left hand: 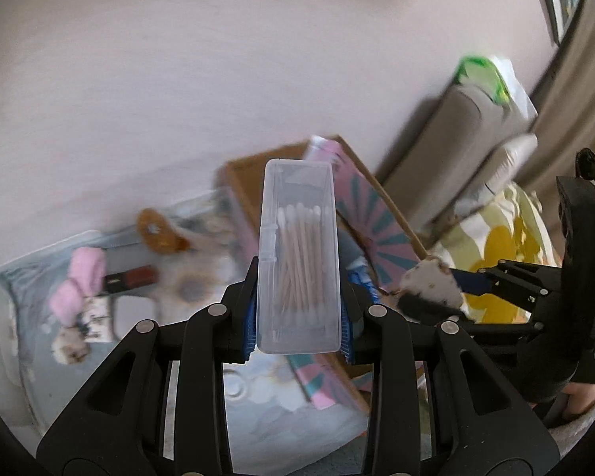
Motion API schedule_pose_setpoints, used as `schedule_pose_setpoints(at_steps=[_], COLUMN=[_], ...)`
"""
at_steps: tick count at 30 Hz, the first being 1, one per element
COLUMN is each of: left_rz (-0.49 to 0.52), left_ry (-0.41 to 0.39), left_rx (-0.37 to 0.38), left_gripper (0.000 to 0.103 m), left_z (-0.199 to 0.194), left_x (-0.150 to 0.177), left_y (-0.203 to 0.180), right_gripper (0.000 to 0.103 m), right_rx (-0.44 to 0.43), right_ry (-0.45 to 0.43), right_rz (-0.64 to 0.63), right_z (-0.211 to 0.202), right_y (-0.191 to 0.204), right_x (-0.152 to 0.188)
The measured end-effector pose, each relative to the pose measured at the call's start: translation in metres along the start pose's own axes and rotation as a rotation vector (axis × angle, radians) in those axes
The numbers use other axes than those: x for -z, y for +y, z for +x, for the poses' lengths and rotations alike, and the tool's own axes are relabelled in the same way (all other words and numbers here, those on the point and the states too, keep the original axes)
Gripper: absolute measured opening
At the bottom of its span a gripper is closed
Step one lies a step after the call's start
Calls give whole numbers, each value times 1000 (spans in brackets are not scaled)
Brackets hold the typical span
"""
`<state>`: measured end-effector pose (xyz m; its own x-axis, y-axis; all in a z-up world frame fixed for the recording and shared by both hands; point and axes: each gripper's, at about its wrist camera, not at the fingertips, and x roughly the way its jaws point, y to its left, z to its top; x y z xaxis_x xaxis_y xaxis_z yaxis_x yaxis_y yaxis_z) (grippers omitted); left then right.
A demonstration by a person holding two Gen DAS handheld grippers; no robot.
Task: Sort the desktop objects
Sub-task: 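Lift and carry the swab box and spotted plush over the cardboard box, then open both tools to release the swab box and plush into the box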
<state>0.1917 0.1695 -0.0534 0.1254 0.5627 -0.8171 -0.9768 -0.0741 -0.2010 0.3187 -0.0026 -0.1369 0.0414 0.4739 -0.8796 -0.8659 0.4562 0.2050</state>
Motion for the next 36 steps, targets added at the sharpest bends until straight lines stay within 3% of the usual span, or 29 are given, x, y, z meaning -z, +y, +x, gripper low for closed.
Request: schedule_pose_setpoints(at_steps=[10,23,27,28,30,31,32,36], left_rz=[42,58,50,41,25,26,28,23], left_ry=[125,122,134,143,165,162,146,107], left_rx=[15,-8,-22,-20,-21,-19,-20,-10], left_gripper=[28,28,29,31,47,81,101,103], left_z=[56,55,56,57,60,59,57,47], left_x=[21,20,19,19,19,19,19,19], left_y=[-36,-33,-32,-30,-29,-29,-29,-27], right_gripper=[39,40,45,50,62,68,70,70], right_rx=[13,6,12,26,47,56,59,52], right_ry=[100,105,122,125,146,149,144,137], right_rz=[-9,-8,-11,-10,-8,-3,1,25], right_z=[35,36,38,38,41,41,40,37], right_y=[-15,-14,-13,-13,-14,-16,-17,-21], right_x=[19,18,17,16,16,16,16,15])
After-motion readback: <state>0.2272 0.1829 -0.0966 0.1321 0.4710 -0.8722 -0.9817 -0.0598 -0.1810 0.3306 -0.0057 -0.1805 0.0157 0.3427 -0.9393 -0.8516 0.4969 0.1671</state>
